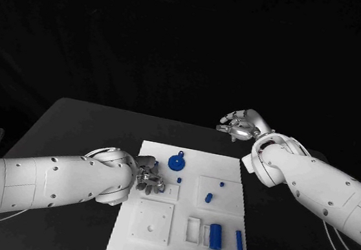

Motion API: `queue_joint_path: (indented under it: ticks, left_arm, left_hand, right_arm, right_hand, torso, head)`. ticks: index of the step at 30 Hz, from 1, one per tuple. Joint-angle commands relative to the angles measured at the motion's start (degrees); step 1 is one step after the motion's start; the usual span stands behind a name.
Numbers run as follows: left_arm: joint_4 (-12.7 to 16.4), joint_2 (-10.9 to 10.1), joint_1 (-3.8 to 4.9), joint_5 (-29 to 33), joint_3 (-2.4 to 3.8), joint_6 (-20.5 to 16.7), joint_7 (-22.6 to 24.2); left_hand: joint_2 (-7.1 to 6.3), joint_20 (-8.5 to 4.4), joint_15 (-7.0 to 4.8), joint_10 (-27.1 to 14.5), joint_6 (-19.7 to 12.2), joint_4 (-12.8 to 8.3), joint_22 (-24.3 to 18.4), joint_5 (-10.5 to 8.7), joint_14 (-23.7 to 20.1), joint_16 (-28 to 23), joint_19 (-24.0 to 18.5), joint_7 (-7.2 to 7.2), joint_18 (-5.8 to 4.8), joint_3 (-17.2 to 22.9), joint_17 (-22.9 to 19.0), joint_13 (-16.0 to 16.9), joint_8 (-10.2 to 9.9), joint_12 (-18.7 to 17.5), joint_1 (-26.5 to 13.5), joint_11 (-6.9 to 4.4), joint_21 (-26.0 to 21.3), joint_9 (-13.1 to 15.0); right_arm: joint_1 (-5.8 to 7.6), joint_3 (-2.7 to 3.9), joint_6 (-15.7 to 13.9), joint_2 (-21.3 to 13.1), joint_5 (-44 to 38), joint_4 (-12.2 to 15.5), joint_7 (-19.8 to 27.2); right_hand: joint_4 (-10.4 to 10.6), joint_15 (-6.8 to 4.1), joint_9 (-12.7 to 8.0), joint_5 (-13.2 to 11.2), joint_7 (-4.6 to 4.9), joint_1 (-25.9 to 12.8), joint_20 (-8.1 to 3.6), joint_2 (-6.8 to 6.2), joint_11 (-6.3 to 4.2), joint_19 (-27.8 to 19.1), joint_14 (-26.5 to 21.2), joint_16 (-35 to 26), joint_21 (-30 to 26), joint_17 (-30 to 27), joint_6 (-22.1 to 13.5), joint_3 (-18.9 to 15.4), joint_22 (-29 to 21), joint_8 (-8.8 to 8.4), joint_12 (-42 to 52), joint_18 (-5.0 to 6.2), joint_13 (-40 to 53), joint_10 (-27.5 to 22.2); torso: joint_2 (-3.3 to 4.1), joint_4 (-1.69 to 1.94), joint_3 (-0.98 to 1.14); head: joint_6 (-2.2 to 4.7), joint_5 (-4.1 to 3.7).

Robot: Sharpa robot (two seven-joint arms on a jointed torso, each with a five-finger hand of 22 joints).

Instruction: Assemble the parts on the task board

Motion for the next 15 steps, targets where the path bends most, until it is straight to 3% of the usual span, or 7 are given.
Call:
queue_joint_path:
  ticks: [1, 15]
  left_arm:
    - [-0.18, -0.22, -0.23, -1.03, -0.22, 1.32, -0.93]
    - [-0.3, -0.59, -0.22, 1.42, -0.21, 0.99, -0.09]
  left_hand:
    - [0.58, -5.25, 0.06, 0.12, -0.2, 0.13, 1.03, -0.24, -0.3, 0.24, -0.31, 0.19, -0.72, 0.11, -0.06, -0.07, -0.16, 0.24, 0.37, 0.12, -0.31, 0.1]
    - [0.21, -5.24, 0.07, -0.02, -0.26, 0.51, 1.03, -0.81, -0.41, 0.26, -0.3, 0.23, -0.79, -0.11, -0.21, -0.13, -0.29, 0.3, 0.11, 0.16, -0.37, 0.3]
  right_arm:
    - [-0.04, 0.03, 0.72, -0.01, -0.42, 0.11, 0.2]
    - [-0.07, 0.03, 0.74, -0.08, -0.44, 0.09, 0.19]
  right_hand:
    - [0.07, 0.08, 0.08, 0.32, 0.36, -0.48, 0.13, 0.29, 0.06, 0.44, 0.13, -0.25, -0.33, -0.07, -0.02, -0.35, 0.07, -0.16, 0.3, 0.46, -0.07, -0.5]
    - [0.07, 0.09, 0.09, 0.33, 0.37, -0.49, 0.14, 0.3, 0.07, 0.45, 0.12, -0.25, -0.38, -0.07, -0.02, -0.37, 0.12, -0.17, 0.37, 0.46, -0.15, -0.53]
  torso:
    - [-0.01, 0.01, -0.04]
    - [-0.01, 0.0, 0.0]
  head:
    - [-0.02, -0.05]
    - [-0.03, 0.02]
